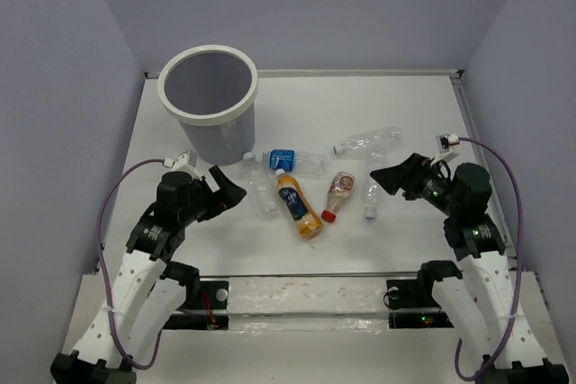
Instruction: Put the plastic bottles in the bin
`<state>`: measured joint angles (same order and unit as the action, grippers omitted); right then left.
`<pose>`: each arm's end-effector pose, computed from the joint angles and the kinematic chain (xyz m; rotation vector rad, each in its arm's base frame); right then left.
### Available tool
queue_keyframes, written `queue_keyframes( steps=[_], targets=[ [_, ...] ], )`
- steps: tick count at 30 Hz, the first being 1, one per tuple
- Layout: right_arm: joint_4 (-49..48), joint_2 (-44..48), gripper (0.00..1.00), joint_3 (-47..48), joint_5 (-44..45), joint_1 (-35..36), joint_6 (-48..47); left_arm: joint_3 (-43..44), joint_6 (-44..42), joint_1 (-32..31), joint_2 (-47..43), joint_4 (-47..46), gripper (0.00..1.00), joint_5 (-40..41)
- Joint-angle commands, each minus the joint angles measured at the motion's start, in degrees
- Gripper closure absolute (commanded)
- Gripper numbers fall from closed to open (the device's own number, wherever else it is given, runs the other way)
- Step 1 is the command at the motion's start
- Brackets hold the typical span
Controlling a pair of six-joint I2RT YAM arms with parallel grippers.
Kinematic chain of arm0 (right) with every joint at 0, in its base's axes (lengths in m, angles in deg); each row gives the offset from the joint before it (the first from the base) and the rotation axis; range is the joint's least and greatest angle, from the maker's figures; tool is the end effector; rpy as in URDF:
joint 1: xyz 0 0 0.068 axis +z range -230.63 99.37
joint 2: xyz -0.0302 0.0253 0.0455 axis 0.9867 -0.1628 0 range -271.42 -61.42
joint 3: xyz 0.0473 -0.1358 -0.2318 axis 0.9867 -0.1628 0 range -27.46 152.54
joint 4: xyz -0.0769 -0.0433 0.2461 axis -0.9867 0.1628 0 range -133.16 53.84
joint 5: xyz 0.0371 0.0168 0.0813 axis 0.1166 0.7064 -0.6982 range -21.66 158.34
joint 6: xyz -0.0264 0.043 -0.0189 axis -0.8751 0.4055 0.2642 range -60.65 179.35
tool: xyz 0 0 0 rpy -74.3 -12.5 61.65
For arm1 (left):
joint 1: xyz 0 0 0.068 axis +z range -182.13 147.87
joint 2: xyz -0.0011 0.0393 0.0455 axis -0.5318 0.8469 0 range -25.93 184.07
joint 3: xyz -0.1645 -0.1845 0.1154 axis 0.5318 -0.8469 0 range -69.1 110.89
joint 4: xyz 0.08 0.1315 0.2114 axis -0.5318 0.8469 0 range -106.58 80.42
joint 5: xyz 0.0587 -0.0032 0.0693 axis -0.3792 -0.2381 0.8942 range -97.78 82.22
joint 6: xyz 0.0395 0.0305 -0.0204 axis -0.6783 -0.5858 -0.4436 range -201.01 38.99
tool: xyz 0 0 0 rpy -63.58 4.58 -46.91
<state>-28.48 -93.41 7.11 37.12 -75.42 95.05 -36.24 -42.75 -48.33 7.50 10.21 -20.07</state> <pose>0.1380 0.0312 0.3026 0.0817 1.8601 0.9886 0.1341 -0.0469 0.2665 -0.2706 2.1184 -0.7973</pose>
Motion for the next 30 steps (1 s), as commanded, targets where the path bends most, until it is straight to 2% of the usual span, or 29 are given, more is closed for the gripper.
queue_keyframes(
  steps=[1,4,9,15,21,28,30],
  targets=[
    [-7.6,-1.7,0.11,-1.5,-2.8,2.5,1.5,-1.0,5.9,-5.1,1.8,-8.8,0.01,8.4],
    [-7.6,-4.3,0.11,-0.8,-0.6,4.9,-0.1,-2.2,9.5,-10.4,6.3,-13.2,0.01,15.5],
    [-6.3,-9.0,0.10,0.6,8.3,15.8,-2.7,-1.2,12.6,-18.2,16.6,-20.4,0.01,26.2],
    [-6.0,-10.4,0.09,0.4,11.3,21.1,-3.4,0.1,12.9,-18.7,25.9,-26.2,0.01,33.0],
    [-4.1,-15.6,0.07,2.9,14.3,26.6,-5.8,1.7,11.4,-18.7,35.0,-32.1,0.01,36.6],
    [-4.1,-24.0,0.05,5.9,25.2,36.7,-7.4,3.8,10.2,-18.7,45.2,-36.1,0.02,37.2],
    [-3.9,-27.6,0.05,7.2,28.1,39.7,-7.9,4.3,10.0,-18.7,46.6,-36.6,0.06,37.6]
  ],
)
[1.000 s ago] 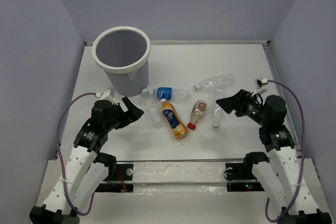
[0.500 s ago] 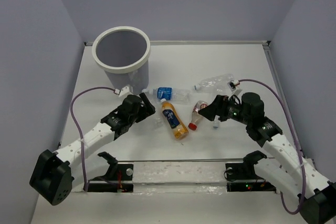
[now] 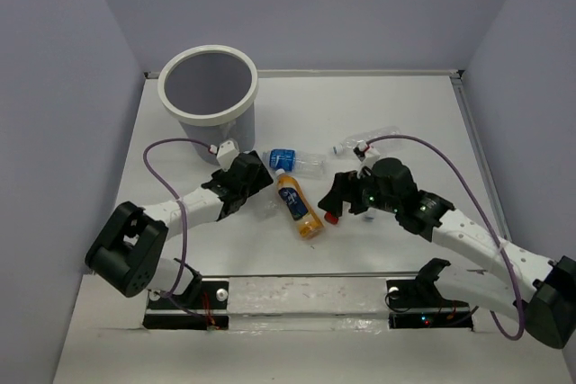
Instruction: Put the plastic bottles in the bin
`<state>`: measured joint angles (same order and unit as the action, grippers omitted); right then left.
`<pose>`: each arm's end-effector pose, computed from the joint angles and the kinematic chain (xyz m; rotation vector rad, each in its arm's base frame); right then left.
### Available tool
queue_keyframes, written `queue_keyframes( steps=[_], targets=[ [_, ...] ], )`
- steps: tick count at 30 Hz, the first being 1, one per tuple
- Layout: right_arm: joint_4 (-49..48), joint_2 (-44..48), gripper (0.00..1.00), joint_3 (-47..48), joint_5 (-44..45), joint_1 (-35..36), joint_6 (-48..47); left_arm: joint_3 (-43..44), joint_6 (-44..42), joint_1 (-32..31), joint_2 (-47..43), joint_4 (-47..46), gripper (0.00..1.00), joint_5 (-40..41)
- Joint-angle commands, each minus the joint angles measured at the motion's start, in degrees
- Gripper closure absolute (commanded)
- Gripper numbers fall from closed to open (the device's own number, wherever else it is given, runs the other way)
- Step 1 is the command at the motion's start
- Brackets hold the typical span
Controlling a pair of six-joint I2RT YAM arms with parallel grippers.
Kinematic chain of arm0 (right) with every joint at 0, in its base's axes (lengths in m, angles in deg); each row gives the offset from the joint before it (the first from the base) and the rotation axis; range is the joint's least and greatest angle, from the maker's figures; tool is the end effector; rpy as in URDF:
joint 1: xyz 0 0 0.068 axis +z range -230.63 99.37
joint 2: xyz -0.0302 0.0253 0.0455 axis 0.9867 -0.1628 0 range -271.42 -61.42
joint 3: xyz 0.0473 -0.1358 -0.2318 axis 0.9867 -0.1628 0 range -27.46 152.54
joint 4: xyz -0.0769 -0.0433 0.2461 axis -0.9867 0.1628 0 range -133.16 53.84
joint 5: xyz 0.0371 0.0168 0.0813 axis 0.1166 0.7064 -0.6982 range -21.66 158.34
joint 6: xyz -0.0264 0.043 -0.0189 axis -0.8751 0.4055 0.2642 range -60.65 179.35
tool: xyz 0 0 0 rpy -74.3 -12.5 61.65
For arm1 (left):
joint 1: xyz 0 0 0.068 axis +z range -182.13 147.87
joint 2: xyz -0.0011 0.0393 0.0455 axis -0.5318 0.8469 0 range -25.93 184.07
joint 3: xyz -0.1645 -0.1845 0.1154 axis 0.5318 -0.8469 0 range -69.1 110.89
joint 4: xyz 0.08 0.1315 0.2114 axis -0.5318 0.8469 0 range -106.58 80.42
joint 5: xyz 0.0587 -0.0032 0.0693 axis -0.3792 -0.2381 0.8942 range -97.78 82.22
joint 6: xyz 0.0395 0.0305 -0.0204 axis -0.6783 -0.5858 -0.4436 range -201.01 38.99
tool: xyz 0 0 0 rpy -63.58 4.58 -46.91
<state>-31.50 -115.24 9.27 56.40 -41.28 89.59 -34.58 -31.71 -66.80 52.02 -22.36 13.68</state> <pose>0.1587 0.1398 0.2597 -0.3107 2.1834 0.9327 0.2285 -0.1422 0.1813 -0.4825 2.1521 -0.4127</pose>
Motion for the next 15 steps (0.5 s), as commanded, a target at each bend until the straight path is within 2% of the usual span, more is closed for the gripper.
queue_keyframes(
  steps=[1,6,7,11,15],
  targets=[
    [-0.8,-7.2,0.05,6.5,9.9,6.4,-3.6,2.7,-1.1,-0.2,2.6,-4.2,0.08,4.2],
    [2.1,-16.3,0.04,13.4,15.4,9.5,-7.2,1.3,-1.1,-0.1,3.9,-5.6,0.20,4.8],
    [2.2,-17.8,0.04,14.5,15.5,10.0,-7.6,0.7,-1.0,-0.2,3.4,-5.8,0.29,4.7],
    [3.0,-27.4,0.04,19.0,17.4,10.8,-9.4,-2.8,-0.8,-0.1,-2.3,-5.6,0.48,4.6],
    [4.0,-35.5,0.05,23.3,19.2,11.4,-10.8,-6.6,-0.5,-0.2,-9.6,-2.7,0.52,4.3]
  ],
)
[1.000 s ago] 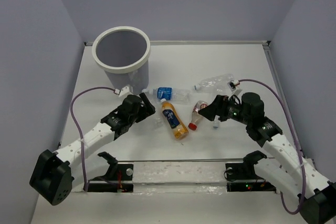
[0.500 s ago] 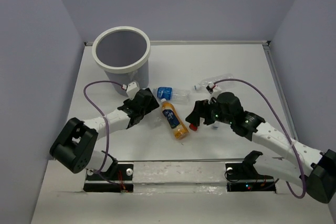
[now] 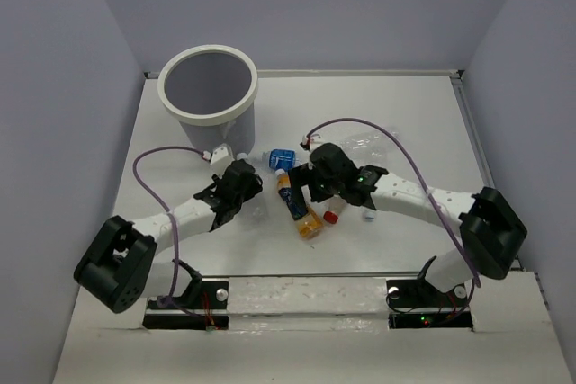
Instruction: Put the plastic bottles in the bin
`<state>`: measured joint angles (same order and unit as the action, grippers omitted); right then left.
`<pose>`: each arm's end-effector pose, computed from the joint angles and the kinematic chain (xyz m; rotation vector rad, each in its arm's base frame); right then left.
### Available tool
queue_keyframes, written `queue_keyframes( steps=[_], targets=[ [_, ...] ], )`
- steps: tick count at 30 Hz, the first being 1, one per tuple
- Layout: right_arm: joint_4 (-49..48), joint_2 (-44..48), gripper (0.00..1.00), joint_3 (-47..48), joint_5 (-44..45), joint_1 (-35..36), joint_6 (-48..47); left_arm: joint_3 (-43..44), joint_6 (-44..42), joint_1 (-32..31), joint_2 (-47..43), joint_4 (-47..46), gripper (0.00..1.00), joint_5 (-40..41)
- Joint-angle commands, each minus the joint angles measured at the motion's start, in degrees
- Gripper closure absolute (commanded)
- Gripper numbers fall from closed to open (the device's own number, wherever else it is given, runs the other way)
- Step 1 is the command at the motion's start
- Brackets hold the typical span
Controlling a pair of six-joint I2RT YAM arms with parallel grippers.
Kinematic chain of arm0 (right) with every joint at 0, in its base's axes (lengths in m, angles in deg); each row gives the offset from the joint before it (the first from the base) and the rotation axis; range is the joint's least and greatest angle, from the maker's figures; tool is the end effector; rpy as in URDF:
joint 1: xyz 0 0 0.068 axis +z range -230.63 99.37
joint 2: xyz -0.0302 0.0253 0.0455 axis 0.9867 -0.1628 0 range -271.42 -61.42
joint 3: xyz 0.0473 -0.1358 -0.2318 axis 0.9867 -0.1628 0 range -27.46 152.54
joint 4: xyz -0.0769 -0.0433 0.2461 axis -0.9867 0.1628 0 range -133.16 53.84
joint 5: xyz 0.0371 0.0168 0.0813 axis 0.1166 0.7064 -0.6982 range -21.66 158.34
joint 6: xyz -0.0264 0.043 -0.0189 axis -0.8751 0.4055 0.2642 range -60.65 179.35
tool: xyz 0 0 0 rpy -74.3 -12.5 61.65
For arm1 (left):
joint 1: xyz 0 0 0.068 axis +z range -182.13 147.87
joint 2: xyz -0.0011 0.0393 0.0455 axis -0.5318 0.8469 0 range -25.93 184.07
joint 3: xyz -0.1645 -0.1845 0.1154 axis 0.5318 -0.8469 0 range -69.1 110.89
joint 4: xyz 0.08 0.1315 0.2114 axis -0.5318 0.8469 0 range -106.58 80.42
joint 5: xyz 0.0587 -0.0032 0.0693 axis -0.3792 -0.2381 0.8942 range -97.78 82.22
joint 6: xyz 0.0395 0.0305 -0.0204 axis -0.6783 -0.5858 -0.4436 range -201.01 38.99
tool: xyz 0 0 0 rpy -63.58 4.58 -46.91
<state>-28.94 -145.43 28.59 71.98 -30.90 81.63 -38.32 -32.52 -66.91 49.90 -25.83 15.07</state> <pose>0.2073 0.2414 0.2408 -0.5306 2.3130 0.5576 0.2194 -0.1355 0.1759 -0.4788 2.1145 -0.4075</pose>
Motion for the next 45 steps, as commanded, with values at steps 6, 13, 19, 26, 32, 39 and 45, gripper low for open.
queue_keyframes(
  steps=[6,13,19,26,32,39,45],
  targets=[
    [3.4,-15.1,0.06,10.6,5.3,2.7,-3.9,-4.9,-2.3,-0.2,-22.0,11.2,0.53,1.0],
    [3.4,-22.0,0.24,14.3,11.1,6.6,-2.3,5.8,-10.4,-0.5,-39.5,21.3,0.55,2.7],
    [3.5,-16.0,0.46,11.6,13.5,11.7,-0.1,20.5,-18.9,-0.5,-38.9,20.5,0.55,8.1],
    [3.0,-0.6,0.49,7.5,13.2,14.4,1.6,33.8,-29.6,0.2,-26.1,6.5,0.51,10.6],
    [-0.1,7.0,0.51,5.8,15.0,14.4,-0.2,46.1,-29.8,10.9,-13.9,2.9,0.48,-6.2],
    [-3.0,10.4,0.51,8.6,16.3,14.4,-2.2,52.4,-32.7,22.5,0.3,-4.1,0.47,-6.3],
    [-7.0,11.7,0.53,12.6,19.3,14.4,-6.5,49.1,-35.7,24.5,4.8,-10.3,0.45,-4.4]
  ],
)
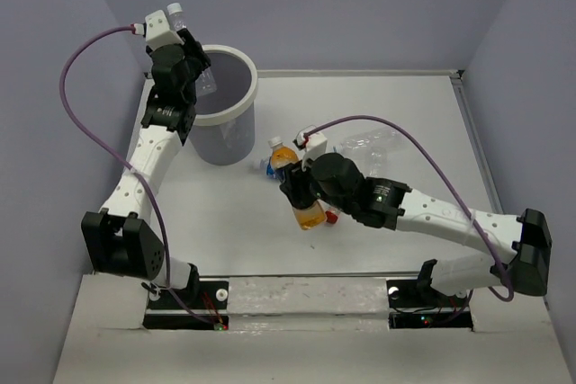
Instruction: Put the plastic bottles in the bin
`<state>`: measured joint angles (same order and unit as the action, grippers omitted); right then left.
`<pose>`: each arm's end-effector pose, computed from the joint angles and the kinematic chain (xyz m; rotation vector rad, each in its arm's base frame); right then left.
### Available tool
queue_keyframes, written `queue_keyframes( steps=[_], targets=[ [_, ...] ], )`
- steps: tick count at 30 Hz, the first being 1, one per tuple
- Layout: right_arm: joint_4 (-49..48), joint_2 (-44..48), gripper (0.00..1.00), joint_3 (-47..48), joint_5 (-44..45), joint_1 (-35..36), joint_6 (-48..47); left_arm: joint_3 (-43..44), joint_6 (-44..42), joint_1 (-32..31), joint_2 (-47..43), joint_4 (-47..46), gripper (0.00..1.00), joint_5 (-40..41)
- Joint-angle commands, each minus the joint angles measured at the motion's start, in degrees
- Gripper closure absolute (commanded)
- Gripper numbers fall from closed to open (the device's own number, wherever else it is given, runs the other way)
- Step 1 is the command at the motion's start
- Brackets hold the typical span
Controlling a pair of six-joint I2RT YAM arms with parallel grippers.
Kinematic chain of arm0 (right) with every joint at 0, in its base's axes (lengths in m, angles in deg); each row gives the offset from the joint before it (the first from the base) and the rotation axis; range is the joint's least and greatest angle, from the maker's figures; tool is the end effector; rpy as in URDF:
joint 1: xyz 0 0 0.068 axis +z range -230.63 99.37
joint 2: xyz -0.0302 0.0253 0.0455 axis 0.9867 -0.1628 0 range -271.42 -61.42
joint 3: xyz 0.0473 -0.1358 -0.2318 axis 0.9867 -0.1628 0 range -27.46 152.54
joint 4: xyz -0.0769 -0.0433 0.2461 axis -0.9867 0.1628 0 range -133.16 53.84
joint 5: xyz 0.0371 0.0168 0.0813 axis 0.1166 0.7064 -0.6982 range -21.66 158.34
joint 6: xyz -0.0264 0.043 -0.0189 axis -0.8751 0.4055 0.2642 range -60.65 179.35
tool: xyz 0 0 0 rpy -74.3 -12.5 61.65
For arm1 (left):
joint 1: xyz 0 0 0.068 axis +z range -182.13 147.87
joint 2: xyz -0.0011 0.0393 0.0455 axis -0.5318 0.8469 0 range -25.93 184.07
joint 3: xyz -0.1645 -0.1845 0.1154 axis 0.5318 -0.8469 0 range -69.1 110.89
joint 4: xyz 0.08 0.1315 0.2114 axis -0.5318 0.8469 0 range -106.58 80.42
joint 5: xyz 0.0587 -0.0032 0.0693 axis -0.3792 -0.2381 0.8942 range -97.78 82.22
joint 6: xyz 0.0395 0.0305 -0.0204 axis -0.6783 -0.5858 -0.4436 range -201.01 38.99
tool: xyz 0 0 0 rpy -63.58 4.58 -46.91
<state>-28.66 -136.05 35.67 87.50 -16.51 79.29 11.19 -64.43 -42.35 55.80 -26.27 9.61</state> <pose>0.1408 0.2638 0.3309 -0.5673 1.9691 0.5972 0.3318 -0.0490 0.4440 -0.3279 1.3975 -0.1682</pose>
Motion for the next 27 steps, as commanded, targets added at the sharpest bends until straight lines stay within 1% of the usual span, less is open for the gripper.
queue_keyframes(
  steps=[1,3,4,6,7,9,11,12,13,14,15,16,18,19,20,21,22,23,25,26,27],
  targets=[
    [-7.9,2.3,0.53,6.4,4.2,0.0,-4.7,-0.4,-4.2,0.0,-1.2,-10.8,0.44,1.3],
    [-11.3,1.3,0.55,9.2,6.1,0.0,-7.5,-2.2,-4.3,0.0,-1.5,-11.7,0.35,2.5],
    [-12.6,0.0,0.56,10.2,6.7,0.0,-8.8,-2.9,-4.2,-0.1,-1.8,-11.8,0.22,2.5],
    [-15.4,-1.8,0.56,14.5,8.0,0.0,-12.1,-3.4,-3.7,-0.1,-3.1,-11.8,0.13,1.3],
    [-16.3,-2.9,0.56,16.1,7.9,0.0,-13.0,-3.6,-3.4,-0.1,-3.7,-11.4,0.06,0.8],
    [-18.4,-5.9,0.56,19.3,6.4,-1.4,-15.4,-2.5,-2.4,-0.1,-6.2,-9.0,0.02,-0.3],
    [-19.9,-9.4,0.56,26.0,4.2,-2.9,-16.7,-1.1,0.7,0.0,-10.0,-3.2,0.01,-1.8],
    [-20.2,-10.5,0.56,26.1,3.3,-3.6,-16.8,-1.3,0.7,0.0,-11.6,-3.2,0.01,-2.8],
    [-20.4,-11.7,0.56,29.6,1.3,-4.3,-16.7,-2.2,2.5,-0.1,-13.3,-1.6,0.01,-4.2],
    [-20.7,-13.9,0.56,31.4,0.4,-5.4,-16.4,-3.1,3.4,0.0,-16.6,-0.4,0.01,-7.2],
    [-21.0,-14.0,0.57,33.2,-0.4,-5.4,-16.3,-4.2,4.1,-0.1,-18.2,-0.4,0.01,-8.8],
    [-21.3,-16.2,0.57,36.3,-0.9,-6.2,-16.2,-6.4,5.6,0.0,-19.9,1.4,0.01,-10.3],
    [-22.2,-18.6,0.57,39.5,-2.7,-6.7,-16.6,-9.7,7.0,-0.1,-25.5,3.2,0.01,-14.1],
    [-22.5,-21.0,0.57,42.5,-3.1,-6.7,-16.7,-13.6,7.8,-0.1,-27.7,4.5,0.01,-15.2],
    [-23.5,-22.1,0.57,43.9,-3.4,-6.7,-17.0,-15.8,8.2,-0.1,-32.0,5.0,0.01,-17.0],
    [-24.1,-23.2,0.57,45.1,-3.8,-7.4,-17.0,-18.3,8.7,-0.1,-34.3,5.6,0.01,-18.3],
    [-25.0,-25.5,0.58,46.2,-4.0,-7.4,-17.1,-22.6,8.8,0.0,-36.4,6.8,0.01,-19.9],
    [-26.0,-26.7,0.58,48.6,-4.6,-7.9,-17.3,-24.4,8.9,-0.1,-40.6,7.9,0.01,-20.8],
    [-28.3,-29.5,0.58,51.8,-5.5,-8.5,-17.8,-29.5,9.1,0.0,-44.5,11.5,0.01,-22.2],
    [-30.0,-32.7,0.58,55.3,-6.1,-8.5,-18.7,-30.8,8.8,-0.1,-47.9,12.9,0.01,-22.7],
    [-30.7,-34.5,0.58,57.3,-6.5,-8.5,-19.1,-32.2,8.9,-0.2,-49.4,14.2,0.01,-23.2]
  ],
)
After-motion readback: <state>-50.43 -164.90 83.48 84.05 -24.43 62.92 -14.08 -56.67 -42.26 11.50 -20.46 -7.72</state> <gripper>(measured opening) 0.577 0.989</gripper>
